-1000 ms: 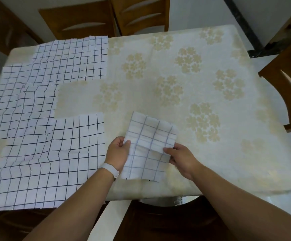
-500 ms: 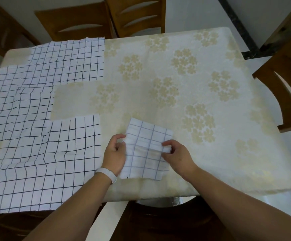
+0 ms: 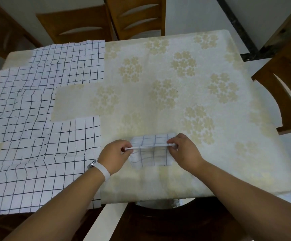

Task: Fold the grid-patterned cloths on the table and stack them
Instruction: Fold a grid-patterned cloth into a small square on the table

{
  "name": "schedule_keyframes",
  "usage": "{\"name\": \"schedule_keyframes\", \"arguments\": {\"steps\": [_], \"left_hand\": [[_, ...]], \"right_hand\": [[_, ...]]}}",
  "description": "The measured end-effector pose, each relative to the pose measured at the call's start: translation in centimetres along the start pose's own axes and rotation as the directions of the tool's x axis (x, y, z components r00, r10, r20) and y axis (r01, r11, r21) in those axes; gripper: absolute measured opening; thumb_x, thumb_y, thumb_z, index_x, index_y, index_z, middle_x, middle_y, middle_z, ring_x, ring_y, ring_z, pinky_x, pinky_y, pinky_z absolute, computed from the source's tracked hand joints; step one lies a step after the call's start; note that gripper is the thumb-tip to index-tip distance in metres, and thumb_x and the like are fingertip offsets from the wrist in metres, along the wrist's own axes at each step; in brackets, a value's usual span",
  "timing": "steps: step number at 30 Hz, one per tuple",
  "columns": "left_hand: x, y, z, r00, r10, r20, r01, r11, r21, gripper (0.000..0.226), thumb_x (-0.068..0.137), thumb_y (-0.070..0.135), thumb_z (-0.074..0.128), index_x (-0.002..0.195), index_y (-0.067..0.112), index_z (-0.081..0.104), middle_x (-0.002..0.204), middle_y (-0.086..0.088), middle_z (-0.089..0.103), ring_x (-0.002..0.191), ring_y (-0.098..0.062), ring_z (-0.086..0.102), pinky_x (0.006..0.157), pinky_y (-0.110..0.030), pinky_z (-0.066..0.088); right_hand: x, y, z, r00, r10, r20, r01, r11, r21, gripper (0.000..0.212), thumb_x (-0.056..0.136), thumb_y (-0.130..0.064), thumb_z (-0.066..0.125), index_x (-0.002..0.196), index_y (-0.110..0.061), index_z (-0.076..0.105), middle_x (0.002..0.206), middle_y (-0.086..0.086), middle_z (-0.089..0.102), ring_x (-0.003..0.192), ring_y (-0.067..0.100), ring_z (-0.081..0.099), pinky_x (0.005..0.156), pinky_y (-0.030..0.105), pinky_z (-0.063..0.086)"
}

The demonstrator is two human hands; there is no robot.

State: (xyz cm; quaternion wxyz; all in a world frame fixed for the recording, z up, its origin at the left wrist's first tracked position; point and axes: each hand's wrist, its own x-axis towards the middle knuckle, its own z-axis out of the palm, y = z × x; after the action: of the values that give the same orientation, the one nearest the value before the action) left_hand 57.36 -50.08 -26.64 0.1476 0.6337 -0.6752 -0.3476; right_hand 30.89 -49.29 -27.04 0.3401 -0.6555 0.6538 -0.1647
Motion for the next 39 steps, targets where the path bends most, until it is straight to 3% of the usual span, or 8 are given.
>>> {"name": "schedule_keyframes", "arguments": {"steps": [4, 7, 9, 13, 18, 23, 31, 39], "left_hand": [[0.6, 0.6, -1.5, 0.988, 0.152, -0.022, -0.152, 0.988, -0.010, 0.007, 0.088, 0.016, 0.067, 0.086, 0.021, 0.063, 0.099, 0.005, 0.057, 0.093, -0.008, 0.053, 0.083, -0.018, 0.040], [0.7, 1.5, -2.0, 0.999, -0.012, 0.033, 0.021, 0.963, -0.269, 0.012, 0.092, 0.017, 0.061, 0.083, 0.023, 0.057, 0.087, 0.009, 0.062, 0.074, -0.007, 0.055, 0.068, -0.020, 0.043], [0.9, 1.8, -1.4, 0.996, -0.087, 0.028, 0.091, 0.945, -0.315, 0.012, 0.094, 0.020, 0.058, 0.083, 0.020, 0.054, 0.066, 0.006, 0.049, 0.056, -0.008, 0.041, 0.054, -0.022, 0.036], [1.5, 1.7, 1.4, 0.964, -0.265, -0.006, 0.241, 0.887, -0.393, 0.010, 0.093, 0.024, 0.060, 0.089, 0.015, 0.057, 0.072, 0.000, 0.051, 0.066, -0.014, 0.049, 0.062, -0.024, 0.041], [1.4, 0.9, 5.4, 0.908, -0.415, 0.058, 0.408, 0.842, -0.352, 0.038, 0.091, 0.023, 0.063, 0.126, 0.024, 0.049, 0.104, 0.001, 0.056, 0.092, -0.014, 0.057, 0.079, -0.023, 0.044], [-0.5, 0.4, 7.0, 0.972, -0.236, 0.013, 0.236, 0.967, -0.093, 0.054, 0.090, 0.023, 0.062, 0.139, 0.019, 0.039, 0.126, 0.003, 0.041, 0.109, -0.010, 0.048, 0.098, -0.026, 0.041], [-4.0, 1.4, 9.0, 0.900, -0.434, -0.051, 0.419, 0.891, -0.174, 0.011, 0.091, 0.023, 0.060, 0.090, 0.020, 0.050, 0.080, 0.002, 0.059, 0.070, -0.009, 0.054, 0.058, -0.018, 0.038], [-4.2, 2.1, 9.9, 0.889, -0.457, -0.010, 0.441, 0.863, -0.248, 0.020, 0.087, 0.021, 0.067, 0.095, 0.023, 0.049, 0.079, -0.001, 0.061, 0.071, -0.011, 0.058, 0.055, -0.014, 0.034]], "right_hand": [[0.9, -0.5, -2.0, 0.994, -0.080, -0.070, 0.084, 0.995, 0.054, 0.010, 0.084, -0.012, 0.071, 0.094, -0.012, 0.073, 0.103, -0.004, 0.049, 0.097, 0.014, 0.052, 0.086, 0.022, 0.041], [1.2, -1.5, -3.5, 0.999, 0.042, 0.012, -0.044, 0.966, 0.256, 0.004, 0.090, -0.019, 0.066, 0.088, -0.016, 0.066, 0.090, -0.008, 0.054, 0.076, 0.000, 0.051, 0.069, 0.007, 0.036], [1.5, -1.5, -3.4, 0.991, 0.120, 0.056, -0.132, 0.925, 0.357, 0.012, 0.093, -0.021, 0.061, 0.085, -0.013, 0.063, 0.074, -0.002, 0.054, 0.060, 0.007, 0.047, 0.053, 0.012, 0.035], [2.0, -0.3, -1.3, 0.952, 0.301, 0.056, -0.298, 0.871, 0.390, 0.020, 0.093, -0.020, 0.057, 0.083, -0.002, 0.055, 0.070, 0.005, 0.049, 0.062, 0.018, 0.045, 0.054, 0.027, 0.036], [1.6, 2.4, 1.5, 0.919, 0.385, 0.087, -0.395, 0.886, 0.244, 0.030, 0.094, -0.018, 0.054, 0.123, -0.012, 0.053, 0.089, 0.001, 0.058, 0.071, 0.015, 0.055, 0.061, 0.026, 0.042], [0.0, 4.0, 2.2, 0.974, 0.225, 0.025, -0.226, 0.974, 0.027, 0.056, 0.091, -0.016, 0.058, 0.143, -0.010, 0.038, 0.131, 0.011, 0.044, 0.108, 0.023, 0.052, 0.087, 0.024, 0.039], [-3.4, 4.6, 3.2, 0.977, 0.206, 0.048, -0.202, 0.977, -0.069, 0.039, 0.093, -0.009, 0.049, 0.132, -0.005, 0.049, 0.122, 0.012, 0.050, 0.105, 0.029, 0.054, 0.079, 0.027, 0.038], [-3.6, 4.6, 3.0, 0.974, 0.223, 0.035, -0.222, 0.975, -0.029, 0.036, 0.094, -0.022, 0.053, 0.128, -0.011, 0.052, 0.124, 0.005, 0.051, 0.105, 0.022, 0.055, 0.077, 0.025, 0.039]]}}
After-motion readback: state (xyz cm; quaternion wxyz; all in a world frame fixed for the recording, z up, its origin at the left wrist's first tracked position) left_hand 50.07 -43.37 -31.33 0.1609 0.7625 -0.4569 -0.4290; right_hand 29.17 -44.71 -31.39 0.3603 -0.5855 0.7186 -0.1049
